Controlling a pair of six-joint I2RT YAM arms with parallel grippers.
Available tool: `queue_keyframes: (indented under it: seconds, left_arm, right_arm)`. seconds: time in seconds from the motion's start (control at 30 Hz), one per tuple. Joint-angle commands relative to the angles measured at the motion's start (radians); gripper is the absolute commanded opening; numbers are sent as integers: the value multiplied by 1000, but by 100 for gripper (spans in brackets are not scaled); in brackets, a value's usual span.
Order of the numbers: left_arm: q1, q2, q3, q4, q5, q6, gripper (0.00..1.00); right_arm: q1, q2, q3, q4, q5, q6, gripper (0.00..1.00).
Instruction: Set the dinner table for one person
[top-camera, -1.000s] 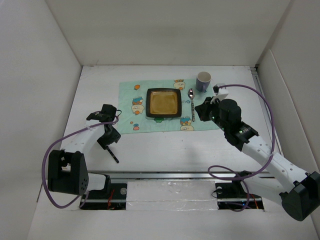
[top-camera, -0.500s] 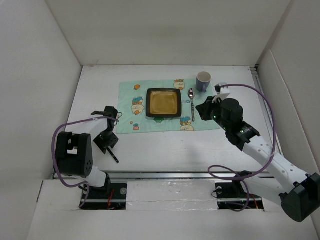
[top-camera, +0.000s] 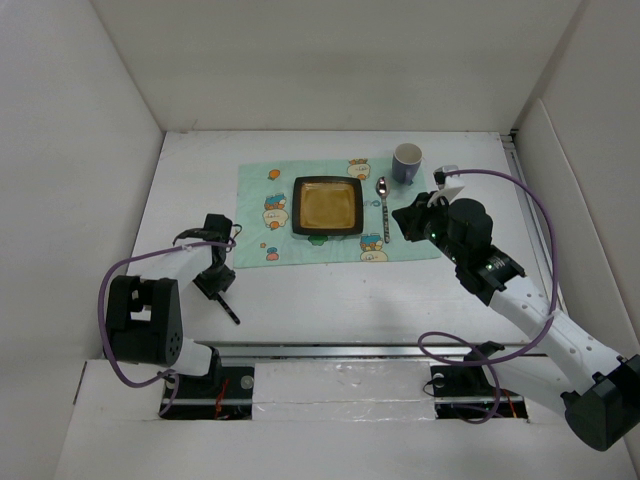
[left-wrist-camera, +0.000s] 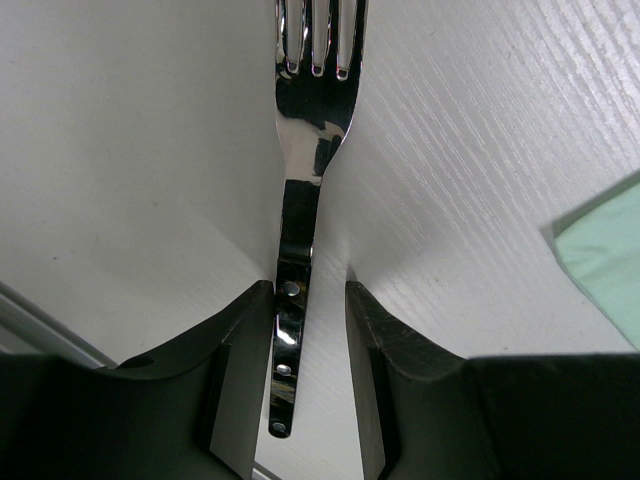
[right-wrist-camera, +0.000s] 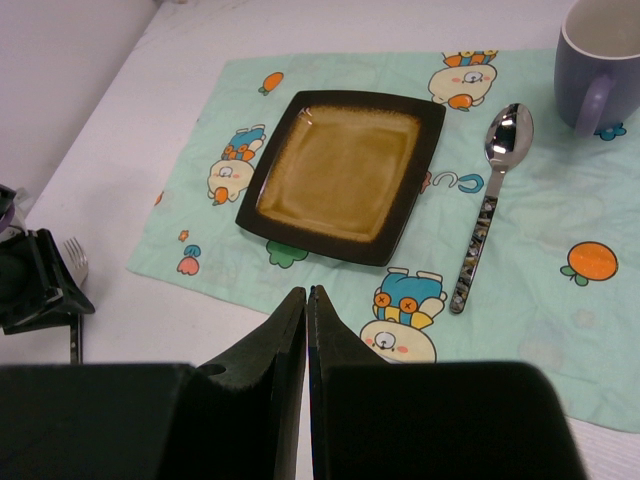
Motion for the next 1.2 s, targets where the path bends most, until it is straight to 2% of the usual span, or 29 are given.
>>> queue_keyframes:
  seconds: [0.0, 0.1, 0.2, 0.37, 0.53, 0.63, 0.67, 0.73, 0.77, 0.9, 1.0, 1.17]
  left_arm:
    - [-2, -12, -80, 84, 75, -48, 32]
    - [-11, -39, -150, 156, 191, -63, 30]
    - [-12, -72, -192, 192, 214, -77, 27]
    - [-1, -104, -186, 193, 199, -65, 0]
    - [-1, -225, -120, 135, 179, 10, 0]
    - [-37, -305, -21, 92, 167, 67, 0]
    - [-51, -308, 57, 79, 158, 130, 0]
    - [-51, -297, 119, 71, 153, 187, 0]
    - [-51, -288, 171, 81, 159, 254, 0]
    - [-51, -210, 276, 178, 202, 363, 0]
    - [-51, -141, 335, 291, 201, 411, 0]
    - [-71, 41, 502, 325, 201, 480, 0]
  right_arm:
    - [-6, -16, -12, 46, -6, -1, 10]
    - [-6, -25, -14, 41, 29, -4, 10]
    - [-6, -22, -12, 41, 34, -4, 10]
    - [-6, -10, -11, 43, 32, -4, 10]
    - [-6, -5, -12, 45, 35, -4, 10]
    - [-6, -2, -12, 48, 35, -6, 10]
    - [-6, 0, -14, 48, 34, -4, 10]
    - [-6, 10, -12, 51, 32, -4, 10]
    - [-6, 13, -12, 52, 28, -4, 10]
    - [-6, 32, -12, 60, 14, -1, 9]
    - [-6, 35, -14, 64, 8, -1, 9]
    - [-6, 44, -23, 86, 12, -1, 9]
